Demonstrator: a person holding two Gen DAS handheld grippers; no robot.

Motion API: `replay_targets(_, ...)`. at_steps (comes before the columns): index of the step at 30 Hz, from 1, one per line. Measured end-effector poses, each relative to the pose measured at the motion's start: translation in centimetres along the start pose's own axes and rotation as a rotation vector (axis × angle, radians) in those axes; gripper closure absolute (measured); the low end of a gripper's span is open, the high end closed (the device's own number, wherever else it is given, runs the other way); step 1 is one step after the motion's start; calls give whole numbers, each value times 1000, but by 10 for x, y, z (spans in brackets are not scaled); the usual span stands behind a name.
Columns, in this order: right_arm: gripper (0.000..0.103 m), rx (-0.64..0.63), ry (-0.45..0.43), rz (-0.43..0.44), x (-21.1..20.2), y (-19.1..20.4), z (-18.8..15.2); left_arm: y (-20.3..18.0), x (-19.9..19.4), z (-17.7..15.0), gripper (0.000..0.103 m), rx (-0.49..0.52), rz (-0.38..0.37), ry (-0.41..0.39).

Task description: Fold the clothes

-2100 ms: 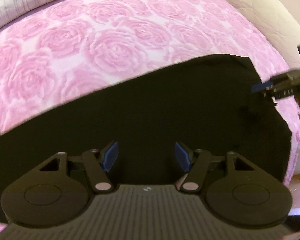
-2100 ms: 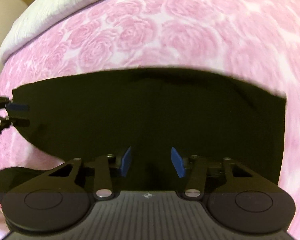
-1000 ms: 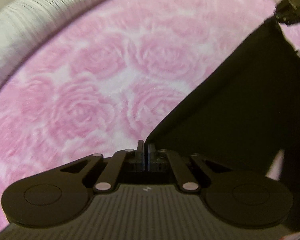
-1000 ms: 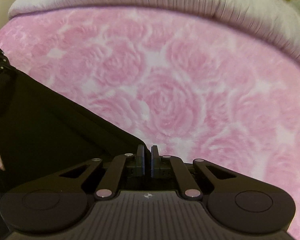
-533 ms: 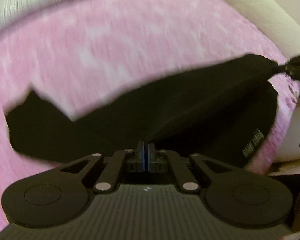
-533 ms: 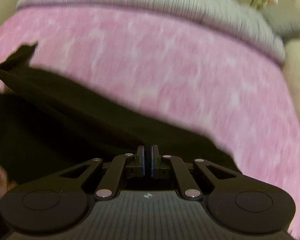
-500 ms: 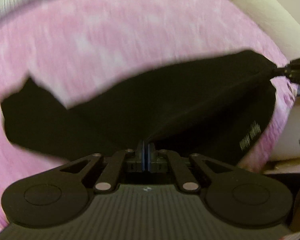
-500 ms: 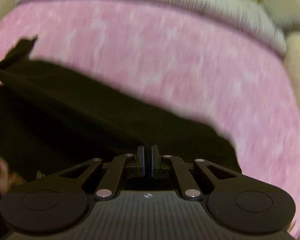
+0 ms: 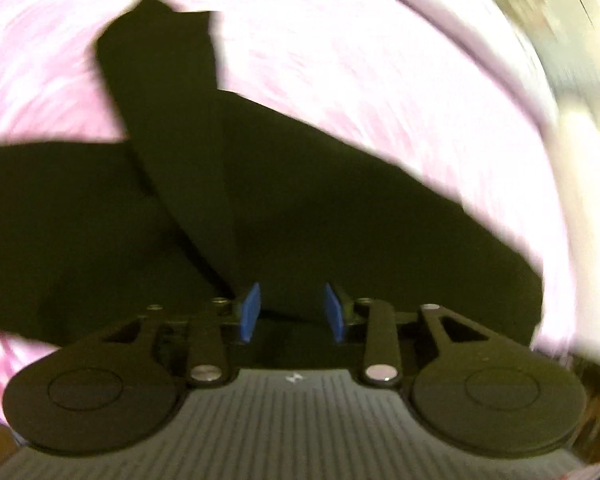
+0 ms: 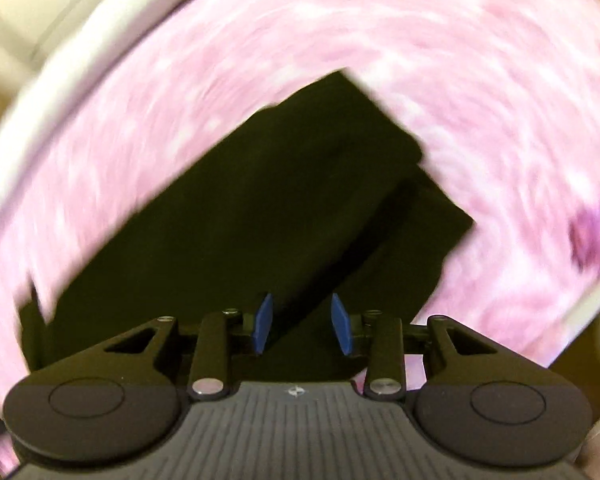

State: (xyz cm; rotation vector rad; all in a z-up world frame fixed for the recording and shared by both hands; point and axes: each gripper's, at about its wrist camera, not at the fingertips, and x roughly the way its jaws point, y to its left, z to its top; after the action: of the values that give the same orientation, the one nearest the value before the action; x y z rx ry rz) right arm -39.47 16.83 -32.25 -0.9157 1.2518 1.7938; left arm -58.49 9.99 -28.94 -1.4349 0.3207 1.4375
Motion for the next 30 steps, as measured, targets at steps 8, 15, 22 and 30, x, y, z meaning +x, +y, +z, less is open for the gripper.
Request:
replay_targets(8, 60, 404, -141, 153, 0, -64, 22, 19, 32, 4, 69, -263, 29, -64)
replay_targets(15, 65, 487, -163, 149, 25, -100, 28, 12, 51, 13, 103, -161, 66, -43)
replay_targets(22, 101, 386, -203, 144, -2, -92, 19, 2, -1, 9, 103, -56, 100, -170)
replay_targets(30, 101, 403, -181, 133, -22, -101, -2, 16, -8, -24, 101, -113, 56, -129)
